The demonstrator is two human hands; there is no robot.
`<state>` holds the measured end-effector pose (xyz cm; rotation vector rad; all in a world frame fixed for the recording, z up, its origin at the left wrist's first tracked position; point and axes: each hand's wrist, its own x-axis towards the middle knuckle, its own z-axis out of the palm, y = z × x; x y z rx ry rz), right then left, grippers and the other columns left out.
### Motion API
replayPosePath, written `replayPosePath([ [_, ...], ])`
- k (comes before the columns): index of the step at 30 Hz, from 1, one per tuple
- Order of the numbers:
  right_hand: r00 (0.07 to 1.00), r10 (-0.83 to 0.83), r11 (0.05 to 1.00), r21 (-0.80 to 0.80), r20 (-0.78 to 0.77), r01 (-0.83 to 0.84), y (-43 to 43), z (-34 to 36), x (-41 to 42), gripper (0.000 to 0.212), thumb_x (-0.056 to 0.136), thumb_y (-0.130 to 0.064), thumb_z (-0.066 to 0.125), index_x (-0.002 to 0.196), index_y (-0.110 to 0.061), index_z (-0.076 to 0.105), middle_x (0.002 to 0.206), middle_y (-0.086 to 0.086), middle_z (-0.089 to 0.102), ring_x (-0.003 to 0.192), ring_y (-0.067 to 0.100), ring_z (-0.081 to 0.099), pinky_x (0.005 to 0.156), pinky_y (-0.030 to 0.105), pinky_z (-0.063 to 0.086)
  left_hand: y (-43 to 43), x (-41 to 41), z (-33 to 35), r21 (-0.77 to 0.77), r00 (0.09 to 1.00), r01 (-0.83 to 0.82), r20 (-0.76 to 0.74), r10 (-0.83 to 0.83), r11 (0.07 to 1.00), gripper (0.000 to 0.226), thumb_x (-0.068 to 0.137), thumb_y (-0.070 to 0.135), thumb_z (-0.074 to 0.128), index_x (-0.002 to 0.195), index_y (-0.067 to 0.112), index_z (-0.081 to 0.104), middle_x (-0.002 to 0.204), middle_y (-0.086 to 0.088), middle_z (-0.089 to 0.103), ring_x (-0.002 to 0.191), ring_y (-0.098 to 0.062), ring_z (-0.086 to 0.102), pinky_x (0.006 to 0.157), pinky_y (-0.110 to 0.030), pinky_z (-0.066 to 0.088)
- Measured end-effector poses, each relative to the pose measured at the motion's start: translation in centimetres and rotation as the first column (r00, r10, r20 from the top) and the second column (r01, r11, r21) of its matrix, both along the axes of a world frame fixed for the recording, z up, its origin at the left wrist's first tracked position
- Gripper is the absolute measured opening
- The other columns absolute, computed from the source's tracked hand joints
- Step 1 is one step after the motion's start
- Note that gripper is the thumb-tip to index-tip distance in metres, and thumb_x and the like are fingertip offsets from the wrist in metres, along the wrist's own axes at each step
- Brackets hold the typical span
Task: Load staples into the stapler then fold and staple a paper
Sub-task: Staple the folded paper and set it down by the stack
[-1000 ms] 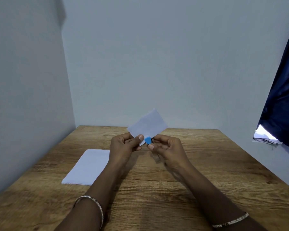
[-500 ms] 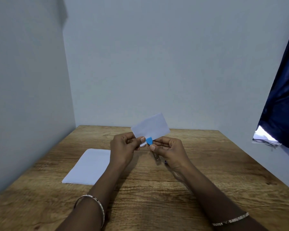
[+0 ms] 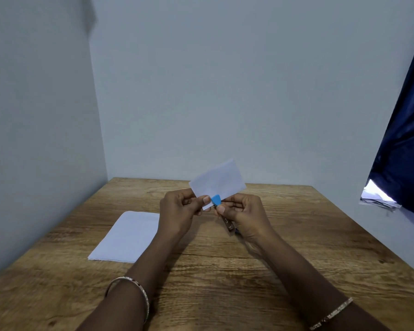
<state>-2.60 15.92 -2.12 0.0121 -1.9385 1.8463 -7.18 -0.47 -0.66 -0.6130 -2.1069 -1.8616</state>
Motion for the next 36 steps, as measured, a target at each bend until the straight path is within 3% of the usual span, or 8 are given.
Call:
replayPosePath([
  [7, 0.998, 0.047, 0.998, -0.042, 0.04, -0.045, 0.2, -0.1, 0.0, 0.024, 0.083, -0.006, 0.081, 0.106, -0.006, 0.077, 0.101, 0.012, 0.081, 0.104, 0.029, 0.075, 0.098, 0.046, 0.057, 0.0, -0.2, -0.1, 0.016, 1.0, 0.001, 0.008, -0.001, 1.0, 0.005, 0.084, 0.019, 0.08, 0.089, 0.017, 0.08, 0.052, 0.01, 0.069, 0.051, -0.002, 0.063, 0.053, -0.013, 0.05],
  [10, 0.994, 0.09, 0.991, -0.104, 0.06, -0.083, 0.2, 0.1, 0.0, 0.028, 0.085, -0.009, 0.078, 0.113, -0.005, 0.074, 0.106, 0.01, 0.08, 0.105, 0.025, 0.075, 0.093, 0.038, 0.059, 0.0, -0.6, -0.2, 0.025, 1.0, -0.011, 0.008, 0.011, 1.0, 0.01, 0.086, 0.019, 0.078, 0.096, 0.018, 0.079, 0.068, -0.004, 0.076, 0.063, -0.02, 0.071, 0.065, -0.035, 0.06],
  [12, 0.993, 0.101, 0.985, -0.147, 0.06, -0.091, 0.2, 0.3, 0.0, 0.027, 0.089, -0.008, 0.075, 0.115, -0.004, 0.073, 0.101, 0.008, 0.081, 0.093, 0.018, 0.077, 0.079, 0.028, 0.06, 0.0, -0.7, -0.3, 0.034, 1.0, -0.011, 0.003, 0.011, 0.999, 0.009, 0.087, 0.019, 0.077, 0.093, 0.026, 0.076, 0.078, -0.014, 0.077, 0.068, -0.028, 0.073, 0.073, -0.046, 0.061],
  [14, 0.992, 0.112, 0.975, -0.198, 0.063, -0.098, 0.2, 0.5, 0.1, 0.022, 0.094, -0.007, 0.069, 0.116, -0.004, 0.072, 0.093, 0.006, 0.081, 0.083, 0.016, 0.076, 0.074, 0.03, 0.061, 0.1, -0.8, -0.5, 0.039, 1.0, -0.005, 0.014, 0.004, 0.999, 0.011, 0.089, 0.018, 0.075, 0.096, 0.027, 0.073, 0.086, -0.017, 0.077, 0.074, -0.032, 0.074, 0.076, -0.05, 0.062],
  [17, 0.985, 0.158, 0.914, -0.388, 0.063, -0.122, 0.3, 0.9, 0.0, 0.017, 0.098, -0.007, 0.06, 0.111, -0.002, 0.071, 0.086, 0.004, 0.08, 0.082, 0.019, 0.077, 0.078, 0.04, 0.065, 0.1, -0.9, -0.6, 0.093, 0.993, 0.072, 0.085, -0.08, 0.993, 0.02, 0.094, 0.012, 0.068, 0.113, 0.012, 0.072, 0.099, -0.016, 0.075, 0.077, -0.025, 0.074, 0.073, -0.043, 0.064],
  [20, 0.978, 0.199, 0.841, -0.522, 0.058, -0.14, 0.4, 1.2, 0.2, 0.015, 0.097, -0.008, 0.059, 0.102, -0.004, 0.072, 0.078, 0.006, 0.079, 0.075, 0.021, 0.077, 0.07, 0.037, 0.064, 0.4, -0.8, -0.5, 0.194, 0.966, 0.166, 0.164, -0.199, 0.967, 0.026, 0.096, 0.005, 0.063, 0.122, 0.012, 0.066, 0.109, -0.009, 0.071, 0.072, -0.015, 0.076, 0.063, -0.028, 0.062],
  [26, 0.966, 0.254, 0.871, -0.445, 0.053, -0.205, 0.0, 1.1, 0.4, 0.016, 0.098, -0.009, 0.06, 0.106, 0.002, 0.068, 0.079, 0.013, 0.075, 0.082, 0.025, 0.07, 0.068, 0.034, 0.058, 0.6, -0.7, -1.0, 0.352, 0.92, 0.271, 0.18, -0.349, 0.896, 0.026, 0.089, 0.001, 0.071, 0.112, 0.014, 0.074, 0.097, -0.01, 0.078, 0.07, -0.016, 0.073, 0.059, -0.023, 0.057],
  [36, 0.957, 0.285, 0.886, -0.398, 0.061, -0.239, 0.0, 0.9, 0.3, 0.023, 0.088, -0.007, 0.071, 0.107, 0.006, 0.071, 0.09, 0.018, 0.077, 0.081, 0.021, 0.076, 0.07, 0.03, 0.059, 0.4, -0.6, -0.9, 0.397, 0.909, 0.282, 0.181, -0.375, 0.873, 0.015, 0.09, 0.005, 0.071, 0.101, 0.011, 0.078, 0.09, -0.019, 0.08, 0.075, -0.026, 0.078, 0.065, -0.025, 0.061],
])
